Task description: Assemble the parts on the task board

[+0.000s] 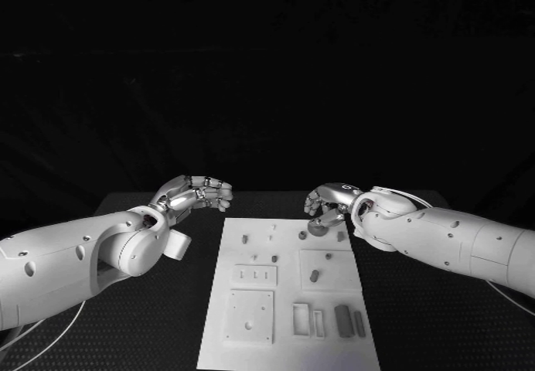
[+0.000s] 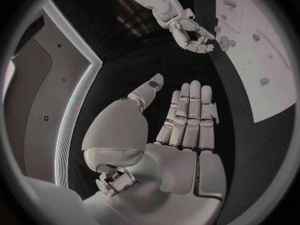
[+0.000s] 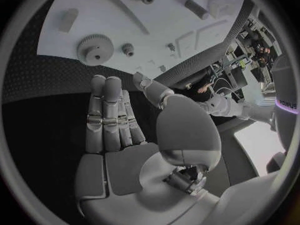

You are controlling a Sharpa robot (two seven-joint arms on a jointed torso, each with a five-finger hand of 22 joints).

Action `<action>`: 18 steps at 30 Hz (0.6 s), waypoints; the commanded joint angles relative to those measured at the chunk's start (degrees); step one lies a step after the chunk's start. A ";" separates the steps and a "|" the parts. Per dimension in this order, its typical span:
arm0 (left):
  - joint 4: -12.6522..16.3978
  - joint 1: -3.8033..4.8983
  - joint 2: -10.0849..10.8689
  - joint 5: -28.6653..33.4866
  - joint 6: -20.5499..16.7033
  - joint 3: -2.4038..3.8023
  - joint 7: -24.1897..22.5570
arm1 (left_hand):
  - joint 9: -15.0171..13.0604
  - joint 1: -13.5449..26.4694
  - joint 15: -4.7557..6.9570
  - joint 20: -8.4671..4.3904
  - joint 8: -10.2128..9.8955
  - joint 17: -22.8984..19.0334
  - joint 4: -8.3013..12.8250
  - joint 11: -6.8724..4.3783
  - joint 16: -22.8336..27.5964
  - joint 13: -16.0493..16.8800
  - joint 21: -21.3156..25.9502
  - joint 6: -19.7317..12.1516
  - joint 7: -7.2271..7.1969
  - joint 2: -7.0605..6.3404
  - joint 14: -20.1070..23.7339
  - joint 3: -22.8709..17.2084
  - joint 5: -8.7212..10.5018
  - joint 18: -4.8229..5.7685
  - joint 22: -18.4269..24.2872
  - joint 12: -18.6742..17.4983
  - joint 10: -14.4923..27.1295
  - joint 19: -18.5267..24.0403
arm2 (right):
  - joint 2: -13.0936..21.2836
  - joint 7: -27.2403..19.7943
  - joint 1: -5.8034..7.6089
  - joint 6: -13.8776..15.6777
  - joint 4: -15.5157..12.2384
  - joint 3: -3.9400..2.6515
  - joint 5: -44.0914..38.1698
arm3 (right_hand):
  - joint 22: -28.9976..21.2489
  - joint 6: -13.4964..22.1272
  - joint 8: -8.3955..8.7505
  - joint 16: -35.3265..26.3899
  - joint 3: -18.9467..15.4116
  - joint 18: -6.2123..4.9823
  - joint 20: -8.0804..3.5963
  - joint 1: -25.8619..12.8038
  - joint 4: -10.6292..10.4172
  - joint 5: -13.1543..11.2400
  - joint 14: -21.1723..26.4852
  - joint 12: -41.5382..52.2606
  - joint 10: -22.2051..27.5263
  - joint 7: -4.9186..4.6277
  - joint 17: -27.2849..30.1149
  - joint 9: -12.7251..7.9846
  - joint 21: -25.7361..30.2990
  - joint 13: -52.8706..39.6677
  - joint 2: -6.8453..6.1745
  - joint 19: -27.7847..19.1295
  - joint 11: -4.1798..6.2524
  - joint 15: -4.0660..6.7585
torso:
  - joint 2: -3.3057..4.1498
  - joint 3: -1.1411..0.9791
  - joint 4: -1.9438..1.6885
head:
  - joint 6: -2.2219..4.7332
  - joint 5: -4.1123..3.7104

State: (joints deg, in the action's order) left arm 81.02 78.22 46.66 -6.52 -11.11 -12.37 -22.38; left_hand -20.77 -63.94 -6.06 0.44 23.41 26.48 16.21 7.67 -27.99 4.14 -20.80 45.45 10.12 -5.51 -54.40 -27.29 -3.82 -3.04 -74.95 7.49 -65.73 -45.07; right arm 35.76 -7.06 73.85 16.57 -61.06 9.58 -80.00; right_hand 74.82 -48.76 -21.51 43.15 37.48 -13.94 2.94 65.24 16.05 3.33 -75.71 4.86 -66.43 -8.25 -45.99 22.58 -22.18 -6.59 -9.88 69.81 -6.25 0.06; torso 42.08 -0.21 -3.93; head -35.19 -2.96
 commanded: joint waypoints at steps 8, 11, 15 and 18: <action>-0.71 0.00 -0.48 1.22 1.58 0.04 -0.90 | 0.10 0.81 -0.23 0.07 -0.39 0.14 0.01 0.29 0.50 -0.13 0.04 0.03 0.36 0.20 0.03 0.36 0.26 -0.43 -0.81 -0.61 0.18 0.39 | -0.35 1.65 -0.15 -0.09 -1.32 -0.06 -10.32 | 1.73 -0.89 0.91 11.62 -0.68 -1.06 -3.46 -0.21 -0.05 -0.30 -1.36 -0.99 -0.61 0.23 -6.11 0.00 -11.24 0.19 -0.92 3.76 0.01 0.20 | 2.31 0.69 -0.77 | 0.36 -0.69; -0.77 -0.01 -0.51 1.35 1.75 0.04 -0.81 | 0.10 0.86 -0.25 0.09 -0.42 0.16 0.00 0.31 0.57 -0.14 0.07 0.03 0.37 0.23 0.07 0.37 0.26 -0.43 -0.80 -0.68 0.20 0.42 | -0.09 3.21 -0.30 0.95 -2.02 -0.06 -12.52 | 1.73 -0.87 1.03 12.57 -0.63 -0.98 -3.37 -0.47 -0.22 -0.31 -1.39 -1.03 -0.39 0.26 -6.25 0.03 -12.89 0.31 -1.35 4.17 -0.05 0.15 | 2.71 0.68 -0.91 | 0.37 -0.88; -0.74 -0.01 -0.38 1.35 1.82 0.04 -0.74 | 0.10 0.95 -0.27 0.11 -0.46 0.18 -0.02 0.34 0.63 -0.14 0.09 0.02 0.40 0.26 0.09 0.38 0.26 -0.43 -0.80 -0.75 0.23 0.45 | 0.04 4.31 -0.30 1.54 -2.96 -0.06 -13.94 | 1.68 -0.89 1.10 13.69 -0.38 -0.75 -2.97 -1.03 -0.89 -0.47 -1.58 -1.06 -0.13 0.27 -6.43 0.10 -14.40 0.46 -2.80 4.50 -0.15 0.04 | 3.04 0.67 -1.03 | 0.29 -0.91; -0.74 -0.01 -0.27 1.36 1.85 0.05 -0.71 | 0.11 1.00 -0.28 0.12 -0.48 0.19 -0.02 0.35 0.67 -0.15 0.10 0.03 0.41 0.26 0.10 0.40 0.27 -0.43 -0.80 -0.79 0.24 0.47 | -0.10 4.44 -0.32 1.50 -3.12 -0.06 -14.30 | 1.64 -0.82 1.14 14.46 -0.04 -0.80 -2.93 -1.15 -1.41 -0.50 -1.60 -1.10 0.18 0.34 -6.55 0.19 -15.34 0.60 -3.48 4.65 -0.19 0.00 | 3.29 0.65 -1.06 | 0.43 -0.95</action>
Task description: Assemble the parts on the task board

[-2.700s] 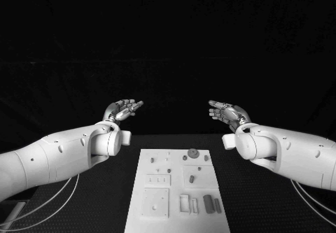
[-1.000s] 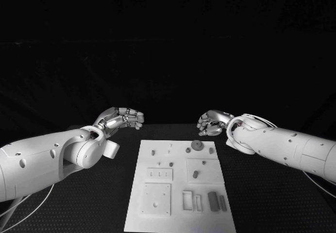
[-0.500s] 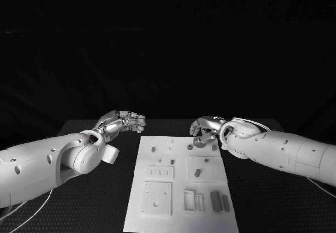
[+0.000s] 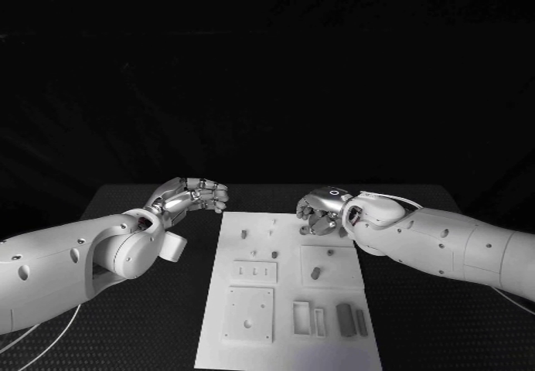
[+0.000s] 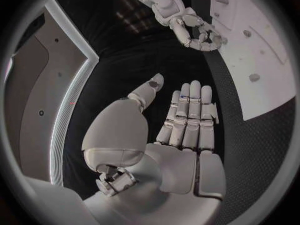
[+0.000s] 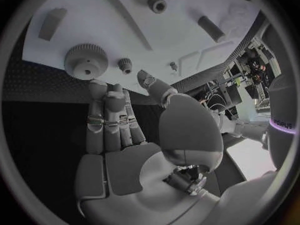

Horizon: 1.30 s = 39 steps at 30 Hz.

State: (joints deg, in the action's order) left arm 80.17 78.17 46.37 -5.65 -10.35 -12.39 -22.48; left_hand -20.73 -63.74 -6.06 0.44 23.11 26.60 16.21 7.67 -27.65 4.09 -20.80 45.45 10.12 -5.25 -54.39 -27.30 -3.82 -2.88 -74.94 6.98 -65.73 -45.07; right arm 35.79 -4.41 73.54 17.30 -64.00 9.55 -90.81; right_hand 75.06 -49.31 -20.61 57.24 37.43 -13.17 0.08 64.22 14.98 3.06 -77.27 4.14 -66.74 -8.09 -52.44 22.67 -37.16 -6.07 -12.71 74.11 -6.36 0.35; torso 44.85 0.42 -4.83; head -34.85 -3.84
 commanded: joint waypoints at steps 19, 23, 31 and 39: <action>-0.35 0.03 -0.11 0.51 1.51 0.07 -0.24 | 0.07 1.06 -0.35 0.18 -0.30 0.15 -0.08 0.40 0.54 -0.09 0.17 0.01 0.47 0.07 0.16 0.44 0.30 -0.60 -0.80 -0.48 0.29 0.56 | -0.48 2.90 -0.88 -1.30 0.42 -0.03 -7.04 | 1.29 -0.87 -0.35 2.27 1.65 -1.83 -0.15 0.73 -1.12 -0.29 0.32 0.13 -0.25 0.31 -0.04 0.79 -2.61 0.11 -0.98 0.13 0.16 -0.07 | 1.35 0.02 -0.09 | -0.22 -0.44; -0.39 0.03 -0.06 0.60 1.48 0.07 -0.23 | 0.07 1.09 -0.36 0.19 -0.32 0.16 -0.08 0.41 0.58 -0.09 0.18 0.01 0.47 0.10 0.18 0.44 0.31 -0.60 -0.80 -0.51 0.29 0.58 | -0.57 2.85 -1.03 -1.41 0.23 -0.03 -7.20 | 1.28 -1.43 -0.69 2.60 2.17 -1.83 -0.23 1.16 -0.95 -0.30 0.42 0.34 -0.88 0.31 0.06 1.04 -3.10 -0.11 -0.89 0.07 0.34 0.10 | 1.45 0.05 -0.04 | -0.24 -0.39; -0.49 0.03 -0.09 0.71 1.51 0.07 -0.16 | 0.07 1.16 -0.37 0.21 -0.35 0.19 -0.10 0.42 0.64 -0.09 0.20 0.01 0.48 0.15 0.19 0.44 0.33 -0.61 -0.80 -0.56 0.29 0.60 | -0.96 2.85 -1.49 -1.59 0.48 -0.04 -7.46 | 1.23 -3.18 -1.61 3.12 3.08 -1.83 -0.27 1.32 -0.99 -0.29 0.60 1.35 -3.23 0.49 0.34 1.65 -3.91 -1.12 0.07 -0.18 1.16 0.89 | 1.58 0.07 -0.09 | -0.16 -0.36; -0.38 0.03 0.03 0.76 1.56 0.08 -0.03 | 0.08 1.20 -0.38 0.21 -0.38 0.21 -0.10 0.43 0.69 -0.09 0.21 0.00 0.48 0.18 0.19 0.44 0.34 -0.61 -0.80 -0.61 0.29 0.62 | -1.33 3.35 -1.68 -2.03 0.72 -0.04 -8.23 | 1.39 -5.10 -2.32 3.66 3.73 -1.83 -0.34 0.63 -0.99 -0.29 0.81 2.16 -5.34 0.69 0.78 2.27 -6.24 -2.70 1.39 0.05 2.08 1.78 | 1.80 0.10 -0.08 | -0.03 -0.25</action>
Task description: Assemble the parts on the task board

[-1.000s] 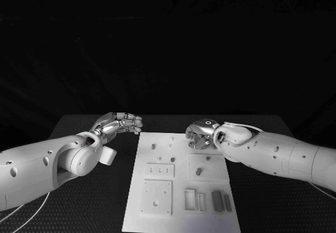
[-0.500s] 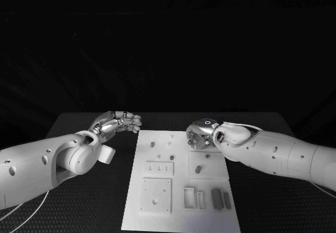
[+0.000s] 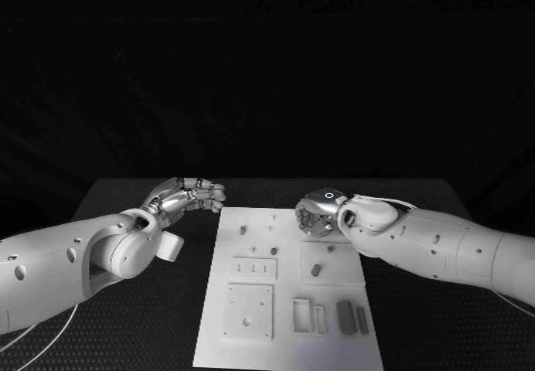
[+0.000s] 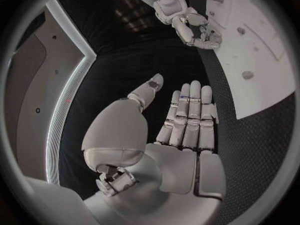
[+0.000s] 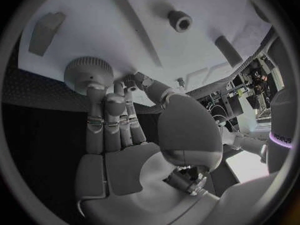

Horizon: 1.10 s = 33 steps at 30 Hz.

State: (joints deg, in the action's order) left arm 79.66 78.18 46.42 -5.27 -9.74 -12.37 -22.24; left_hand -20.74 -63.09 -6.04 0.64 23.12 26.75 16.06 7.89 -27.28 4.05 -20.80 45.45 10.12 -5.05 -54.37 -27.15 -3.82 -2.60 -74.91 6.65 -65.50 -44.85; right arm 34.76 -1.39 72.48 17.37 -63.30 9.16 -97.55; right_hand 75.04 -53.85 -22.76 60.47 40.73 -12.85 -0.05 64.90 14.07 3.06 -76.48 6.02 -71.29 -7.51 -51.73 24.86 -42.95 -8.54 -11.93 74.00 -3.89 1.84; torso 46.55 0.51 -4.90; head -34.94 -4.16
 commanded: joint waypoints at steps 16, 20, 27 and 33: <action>-0.10 0.03 -0.18 0.38 1.03 0.08 0.00 | 0.10 0.42 -0.40 0.01 -0.48 0.12 0.19 0.22 0.44 -0.04 0.24 -0.05 0.50 0.02 0.19 0.22 0.34 -0.93 -0.83 -0.40 0.07 0.44 | -0.75 3.90 -1.11 0.31 -0.48 0.36 -4.47 | 1.26 -5.34 -1.85 1.57 2.26 -2.15 -1.12 -0.68 1.10 -0.28 0.46 1.91 -5.13 1.86 0.50 1.48 -3.84 -3.24 3.29 -1.02 1.48 2.11 | 0.19 0.10 0.05 | 0.23 0.03; -0.08 0.03 -0.18 0.38 1.02 0.08 0.05 | 0.10 0.36 -0.40 0.02 -0.51 0.14 0.22 0.22 0.48 -0.04 0.24 -0.06 0.51 0.05 0.20 0.18 0.34 -0.94 -0.84 -0.43 0.07 0.44 | -0.42 6.30 -1.11 3.22 -1.57 0.35 -5.21 | 1.25 -5.61 -1.87 1.72 2.55 -2.15 -1.21 -0.72 1.38 -0.29 0.37 1.90 -5.30 1.94 0.58 1.64 -4.20 -3.57 3.34 -1.04 1.60 2.23 | 0.19 0.14 0.06 | 0.42 0.05; -0.13 0.03 -0.06 0.39 0.86 0.08 0.18 | 0.11 0.28 -0.41 0.03 -0.55 0.17 0.27 0.23 0.54 -0.04 0.25 -0.08 0.52 0.06 0.22 0.15 0.33 -0.95 -0.84 -0.49 0.07 0.46 | 0.14 10.44 -1.05 8.26 -4.37 -0.17 -6.79 | 1.23 -6.07 -1.92 2.02 2.91 -2.15 -1.41 -0.76 1.77 -0.29 0.25 1.84 -5.53 2.10 0.65 1.87 -4.78 -3.99 3.21 -0.94 1.72 2.36 | 0.24 0.22 0.09 | 1.08 0.18; -0.25 0.04 -0.03 0.42 0.87 0.09 0.28 | 0.11 0.23 -0.42 0.04 -0.58 0.19 0.30 0.25 0.58 -0.04 0.26 -0.10 0.54 0.03 0.22 0.13 0.33 -0.95 -0.85 -0.54 0.09 0.47 | -0.82 12.34 -0.98 9.91 -4.93 -0.64 -8.28 | 1.22 -6.26 -1.92 2.15 3.06 -2.15 -1.50 -0.77 1.88 -0.29 0.21 1.79 -5.61 2.16 0.68 1.95 -5.02 -4.14 3.12 -0.90 1.77 2.41 | 0.31 0.12 0.08 | 1.42 0.26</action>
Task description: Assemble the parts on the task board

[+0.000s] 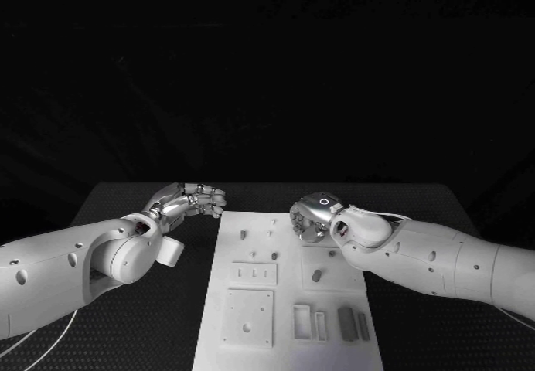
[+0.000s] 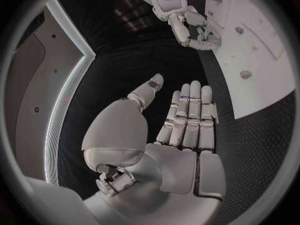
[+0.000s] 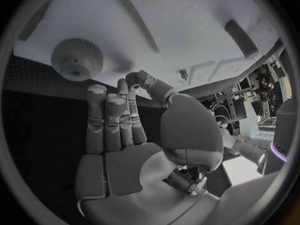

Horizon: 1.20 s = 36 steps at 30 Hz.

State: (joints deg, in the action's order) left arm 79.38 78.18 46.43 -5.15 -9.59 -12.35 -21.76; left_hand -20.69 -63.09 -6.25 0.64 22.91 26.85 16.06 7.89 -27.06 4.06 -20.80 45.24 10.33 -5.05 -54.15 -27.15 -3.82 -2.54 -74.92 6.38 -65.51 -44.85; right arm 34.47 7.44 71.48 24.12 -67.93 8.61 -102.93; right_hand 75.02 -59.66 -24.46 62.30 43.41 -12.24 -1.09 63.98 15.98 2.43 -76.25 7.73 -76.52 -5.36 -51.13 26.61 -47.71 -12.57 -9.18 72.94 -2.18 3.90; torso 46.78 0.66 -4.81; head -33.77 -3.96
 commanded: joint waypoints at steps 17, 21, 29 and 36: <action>-0.44 0.04 -0.77 0.31 1.04 0.10 -0.13 | 0.06 0.15 -0.23 0.07 -0.44 0.14 0.31 0.27 0.46 -0.04 0.27 0.09 0.35 0.03 0.01 0.10 0.32 -1.03 -0.85 -0.36 0.08 0.49 | -6.92 6.73 -0.01 6.64 2.93 -0.26 -6.78 | 1.18 -0.94 -0.14 0.62 0.97 -2.76 -0.67 0.27 -0.12 0.35 -0.04 -0.15 -0.58 0.17 0.21 0.35 -0.84 -0.44 -0.20 0.22 0.12 0.42 | 0.22 -0.03 -0.14 | 0.94 0.18; -0.60 0.04 -0.94 0.31 1.13 0.10 -0.10 | 0.06 0.15 -0.24 0.08 -0.45 0.15 0.30 0.27 0.48 -0.04 0.27 0.10 0.36 0.05 0.02 0.09 0.32 -1.02 -0.86 -0.38 0.08 0.50 | -7.72 6.60 -0.02 6.28 3.79 -0.26 -6.78 | 1.16 -0.99 -0.10 0.66 1.10 -2.76 -0.69 0.28 -0.18 0.35 -0.03 -0.20 -0.60 0.18 0.24 0.37 -0.91 -0.48 -0.30 0.20 0.12 0.42 | 0.23 -0.01 -0.32 | 0.90 0.13; -0.52 0.04 -0.90 0.31 1.09 0.15 -0.08 | 0.06 0.15 -0.25 0.09 -0.48 0.17 0.30 0.28 0.53 -0.04 0.29 0.10 0.36 0.05 0.02 0.10 0.32 -1.02 -0.86 -0.42 0.07 0.52 | -8.82 6.38 -0.01 5.69 5.15 -0.26 -6.87 | 1.14 -1.04 -0.03 0.70 1.30 -2.76 -0.71 0.30 -0.29 0.35 -0.01 -0.30 -0.61 0.19 0.30 0.39 -1.00 -0.55 -0.44 0.16 0.12 0.41 | 0.39 0.08 -0.37 | 1.10 0.21; -0.29 0.06 -0.82 0.31 1.10 0.21 -0.06 | 0.06 0.15 -0.26 0.10 -0.49 0.19 0.30 0.28 0.57 -0.03 0.30 0.10 0.37 0.03 0.02 0.10 0.33 -1.02 -0.86 -0.45 0.06 0.53 | -9.26 6.20 -0.02 5.46 6.03 -0.26 -6.87 | 1.11 -1.07 0.05 0.74 1.52 -2.76 -0.72 0.32 -0.40 0.35 0.02 -0.40 -0.61 0.19 0.36 0.41 -1.07 -0.61 -0.62 0.10 0.10 0.39 | 0.47 0.06 -0.35 | 0.96 0.26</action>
State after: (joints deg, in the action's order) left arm 78.92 78.19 45.66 -5.08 -9.41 -12.20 -21.48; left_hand -20.70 -63.09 -6.24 0.85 22.62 26.98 16.06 7.89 -26.84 4.06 -20.80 45.24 10.33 -5.05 -54.15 -27.15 -3.82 -2.44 -74.93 6.16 -65.51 -44.64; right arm 25.38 13.59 71.48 29.80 -61.97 8.37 -108.82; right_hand 75.01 -60.40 -24.07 62.77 44.49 -11.96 -1.28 64.19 15.54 2.65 -76.18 7.24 -76.75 -5.16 -50.83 26.65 -48.58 -13.10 -9.44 72.77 -2.02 3.97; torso 47.19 0.71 -5.16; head -32.71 -3.69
